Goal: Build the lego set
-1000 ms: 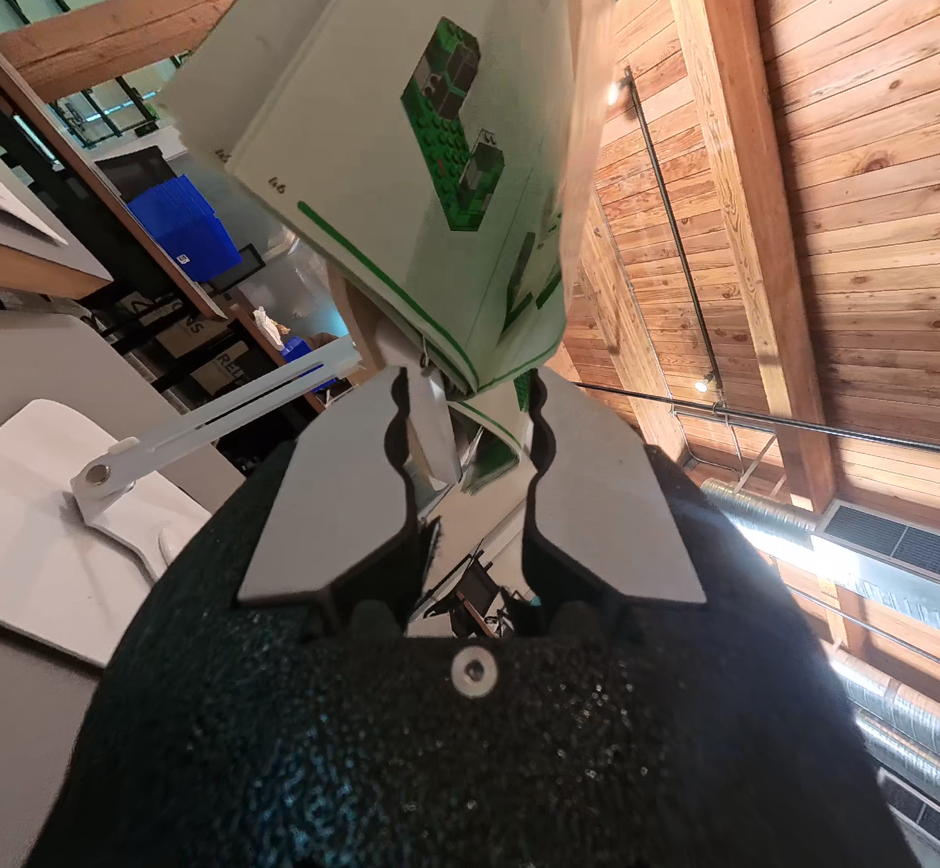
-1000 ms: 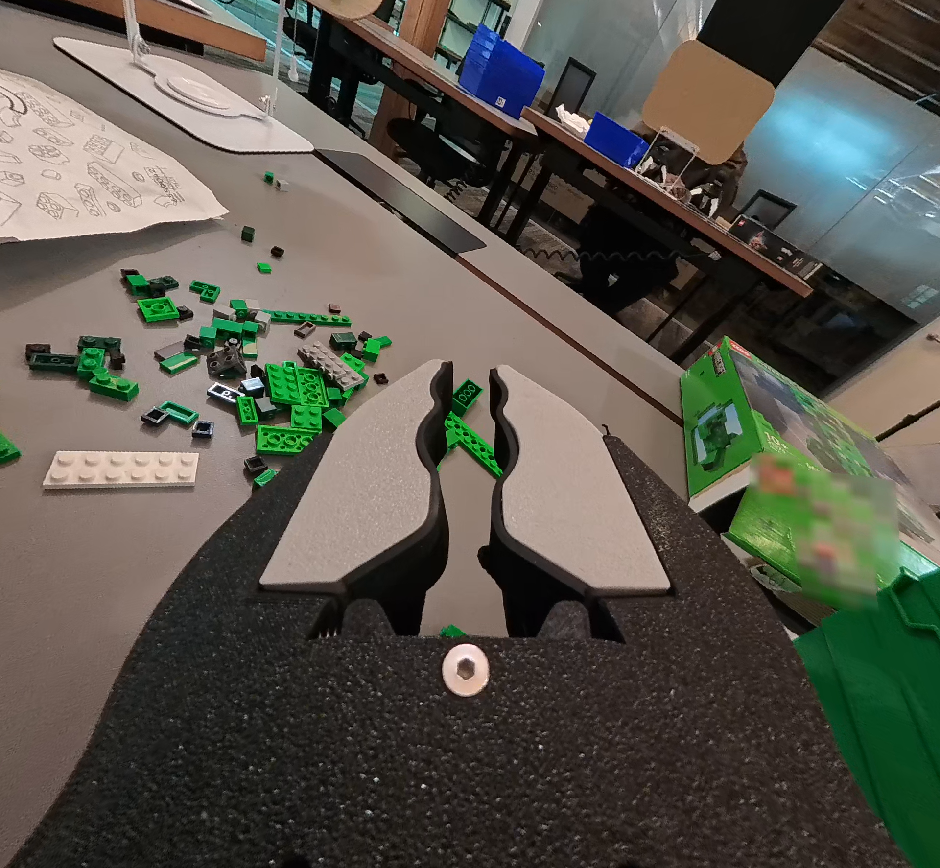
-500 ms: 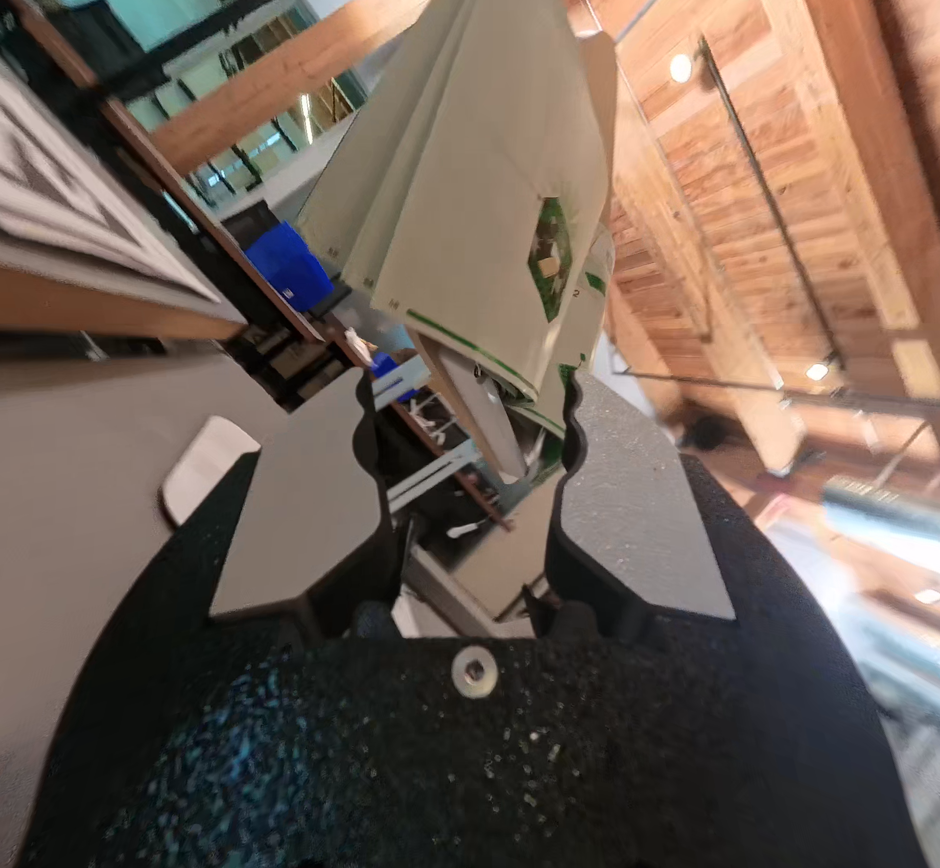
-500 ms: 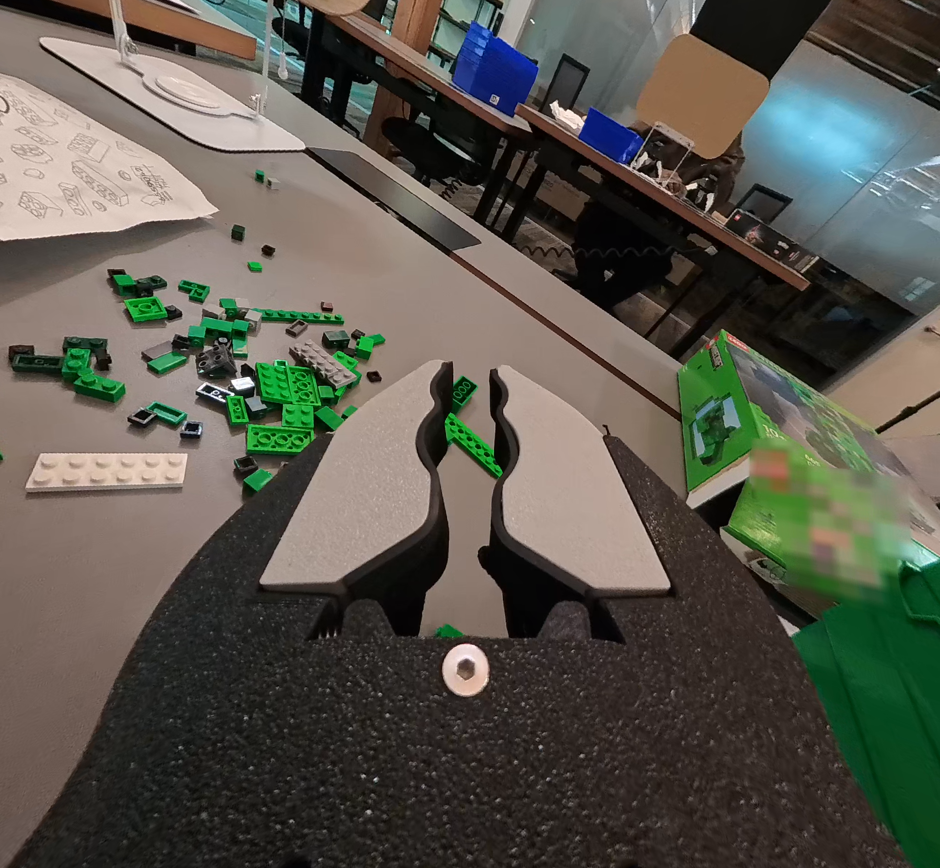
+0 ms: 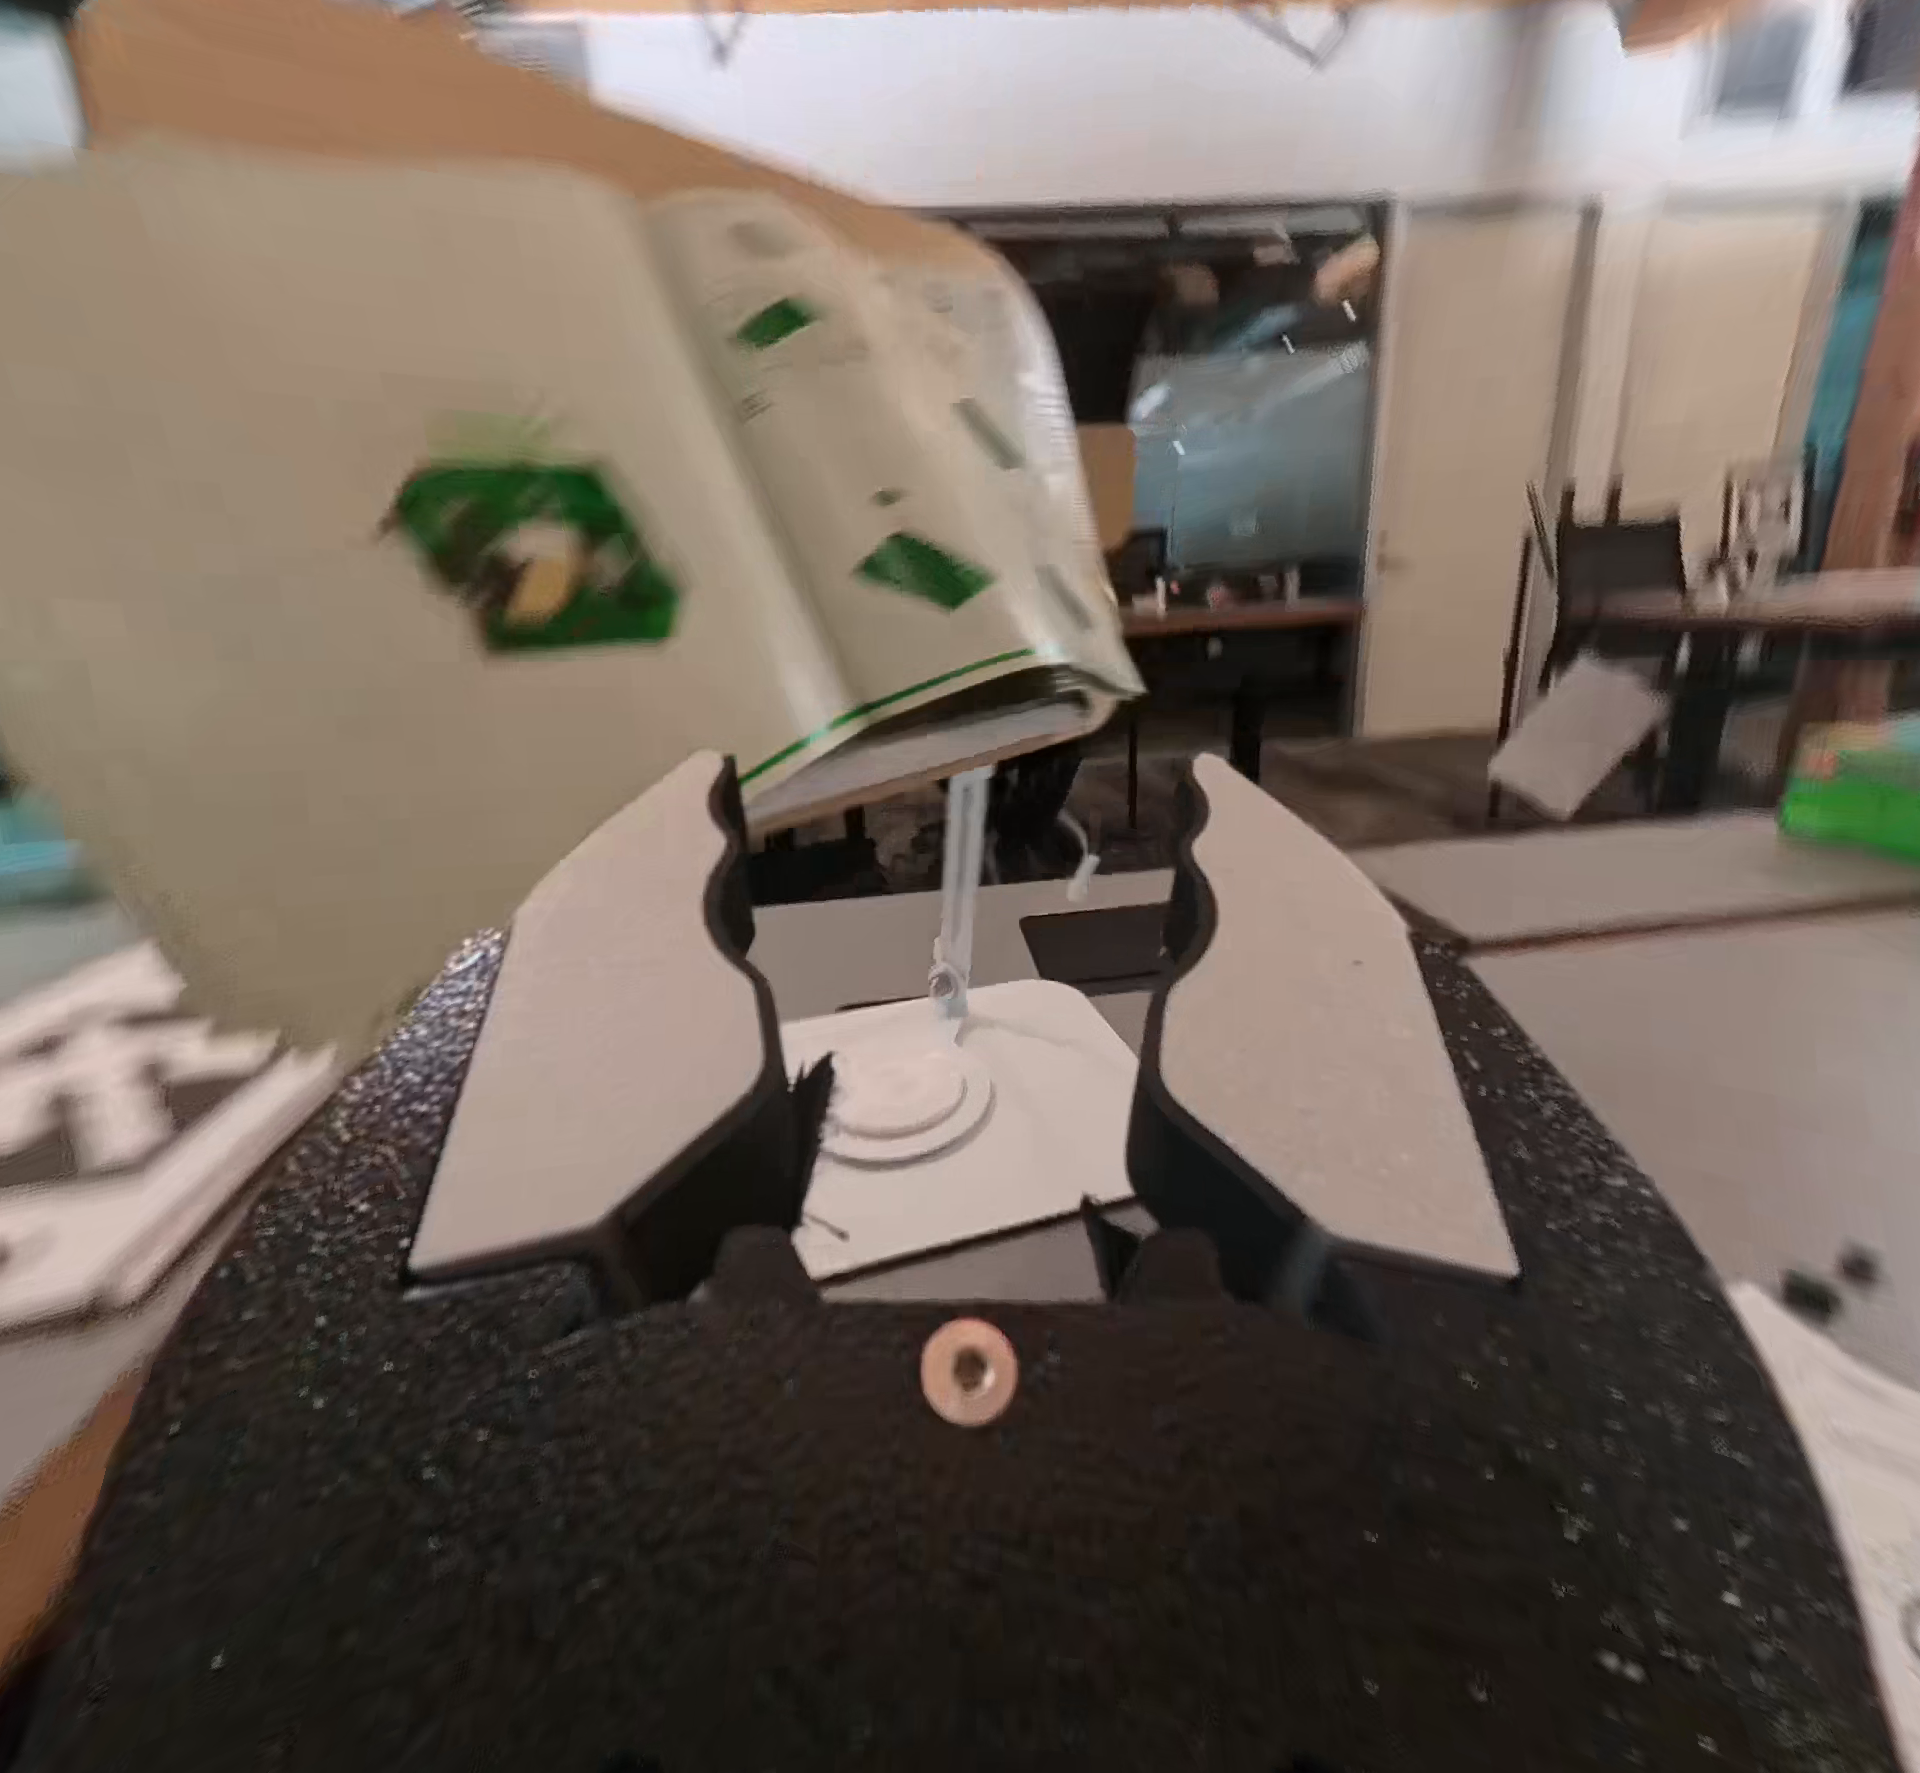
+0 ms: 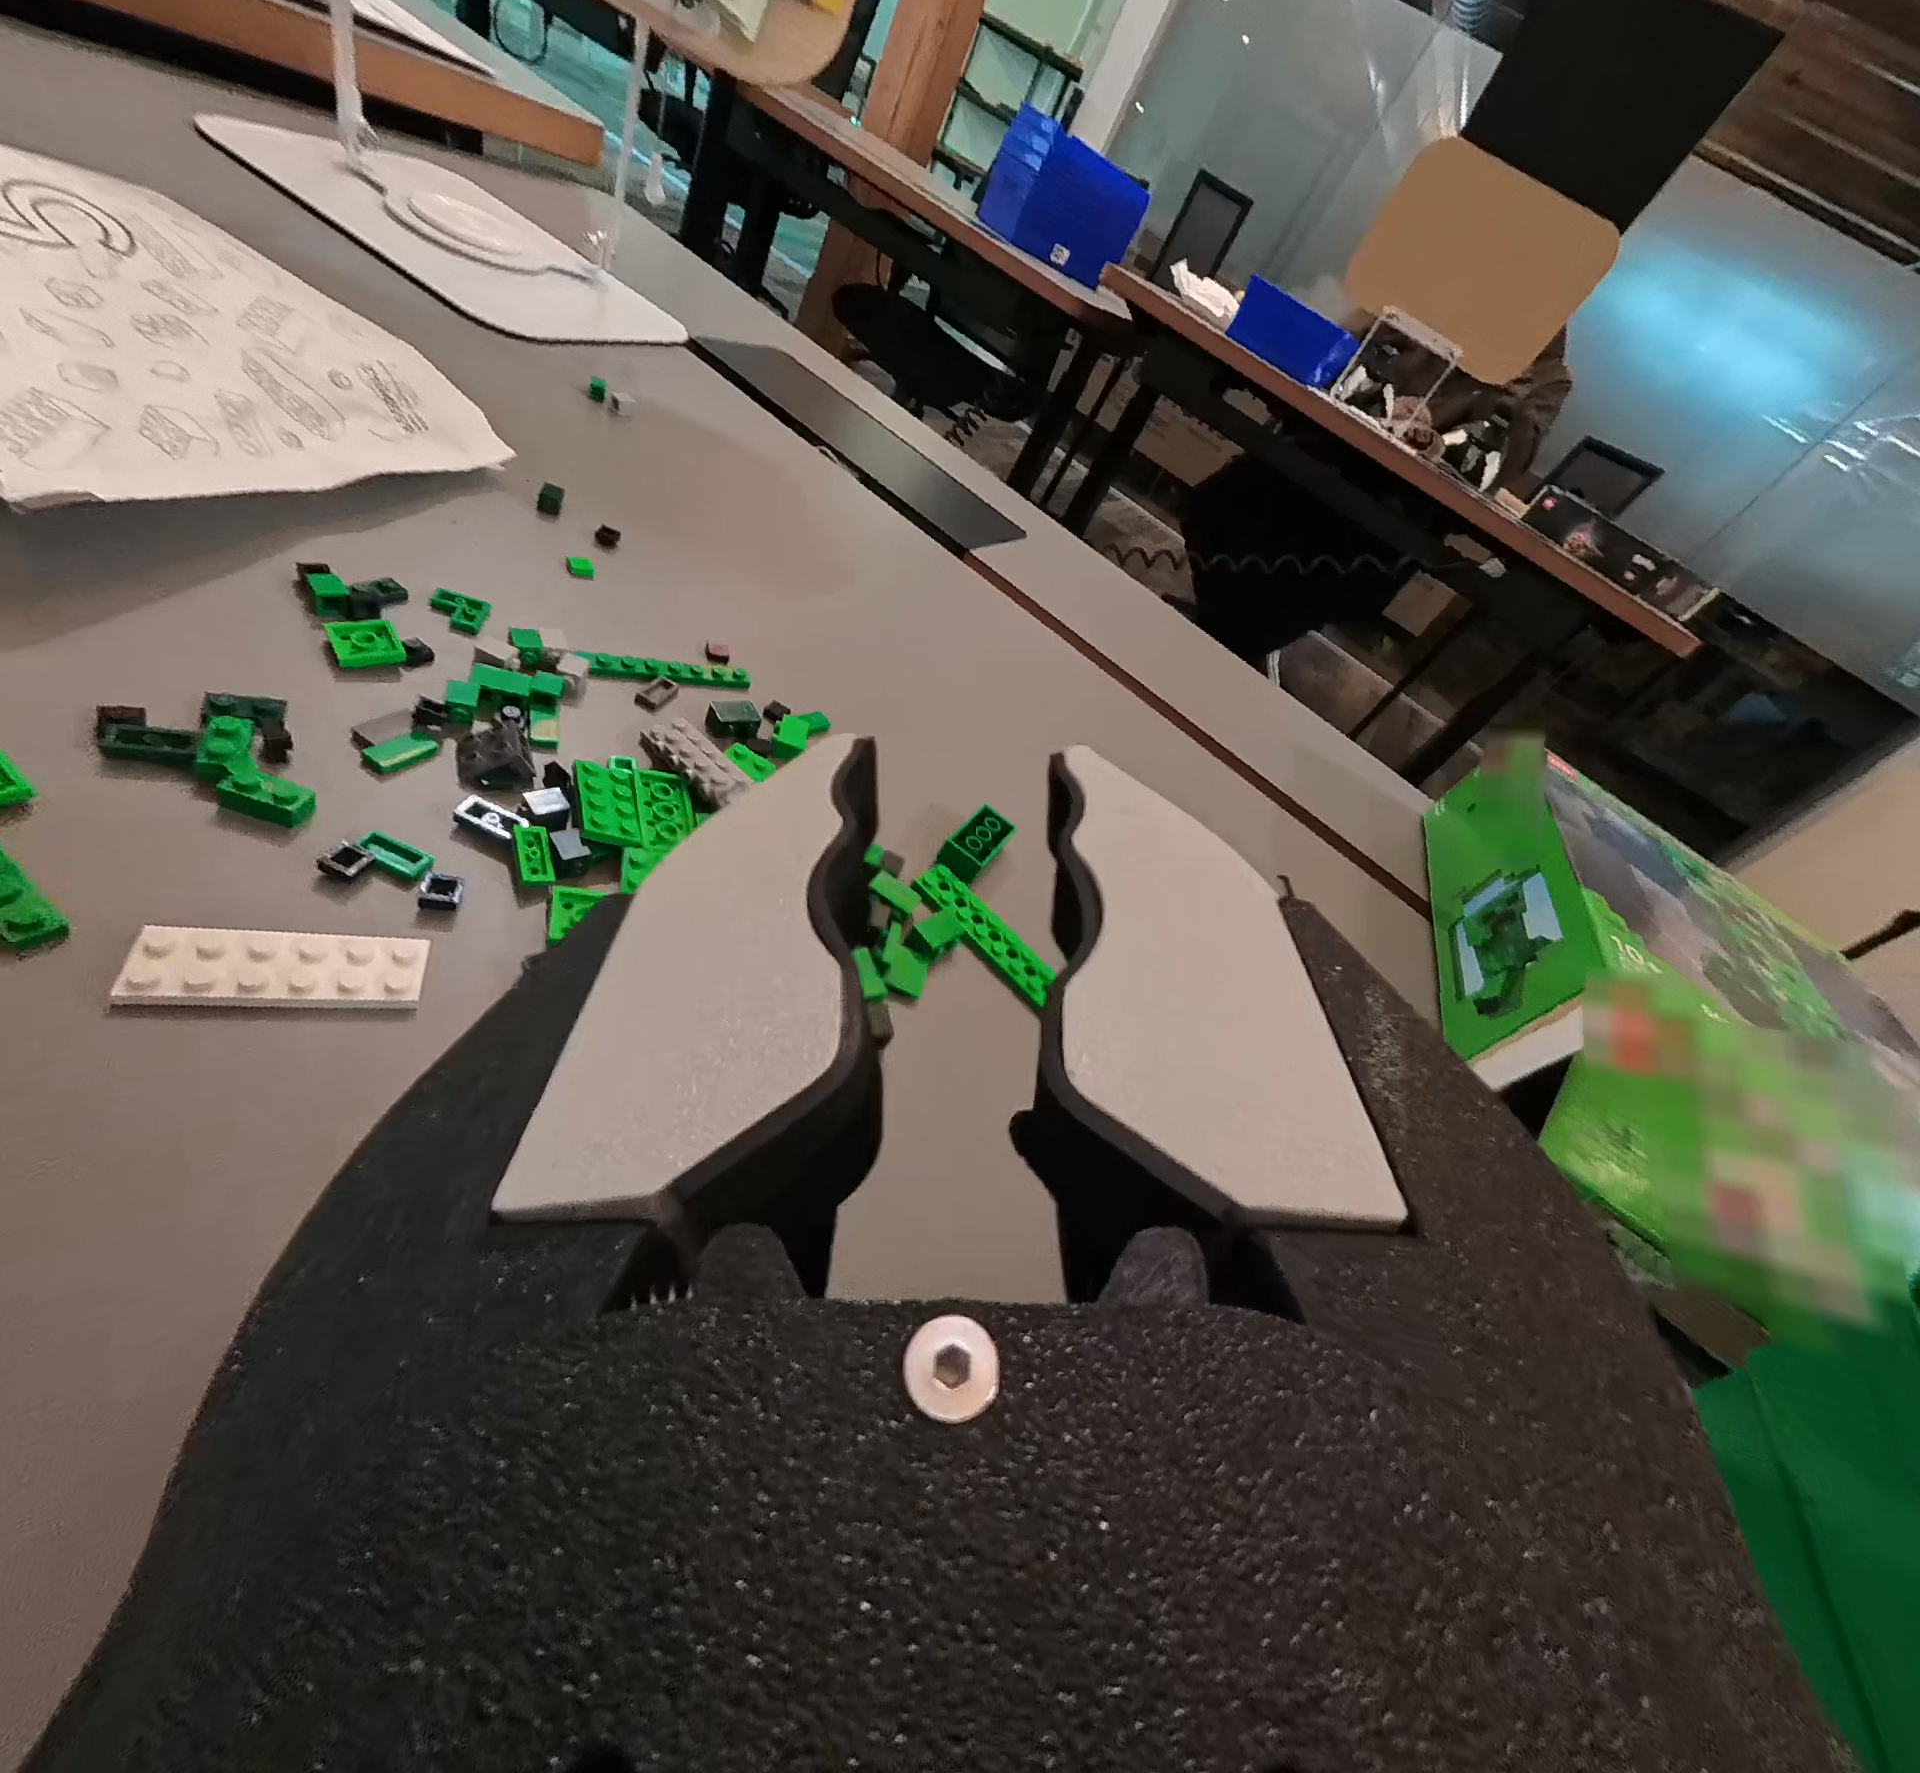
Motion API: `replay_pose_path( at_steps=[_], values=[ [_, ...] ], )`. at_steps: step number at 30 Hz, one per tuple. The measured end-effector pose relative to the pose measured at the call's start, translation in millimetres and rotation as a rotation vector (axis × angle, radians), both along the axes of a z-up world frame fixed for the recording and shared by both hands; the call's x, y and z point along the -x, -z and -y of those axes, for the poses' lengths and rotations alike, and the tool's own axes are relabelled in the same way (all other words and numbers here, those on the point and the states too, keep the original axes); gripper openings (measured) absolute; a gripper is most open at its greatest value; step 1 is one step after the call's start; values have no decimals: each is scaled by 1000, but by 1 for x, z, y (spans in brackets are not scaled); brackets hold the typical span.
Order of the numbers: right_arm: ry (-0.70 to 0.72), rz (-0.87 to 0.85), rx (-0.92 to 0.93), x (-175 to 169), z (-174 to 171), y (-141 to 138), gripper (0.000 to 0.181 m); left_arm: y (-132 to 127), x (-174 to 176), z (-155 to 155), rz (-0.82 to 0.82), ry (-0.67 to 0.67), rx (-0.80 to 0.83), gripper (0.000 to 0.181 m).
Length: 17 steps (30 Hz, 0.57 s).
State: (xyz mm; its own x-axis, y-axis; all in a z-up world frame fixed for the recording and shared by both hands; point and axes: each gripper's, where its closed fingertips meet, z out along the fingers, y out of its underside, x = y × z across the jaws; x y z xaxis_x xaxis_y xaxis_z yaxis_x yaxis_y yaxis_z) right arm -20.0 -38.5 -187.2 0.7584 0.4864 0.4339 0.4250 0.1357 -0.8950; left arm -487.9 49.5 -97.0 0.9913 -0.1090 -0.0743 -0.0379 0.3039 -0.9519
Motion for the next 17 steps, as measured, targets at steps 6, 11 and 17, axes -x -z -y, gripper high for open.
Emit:
replay_pose_path(
  at_steps=[6,11,17],
  values=[
    [-177,-166,-64,62,26,-64,85,3,-129,-12,-556,38,303,127],
    [-308,-95,-116,140,60,-125,109,42,-193,-23,-763,80,530,147],
    [-254,66,-92,184,57,-145,114,59,-236,-16,-935,43,556,145]
  ],
)
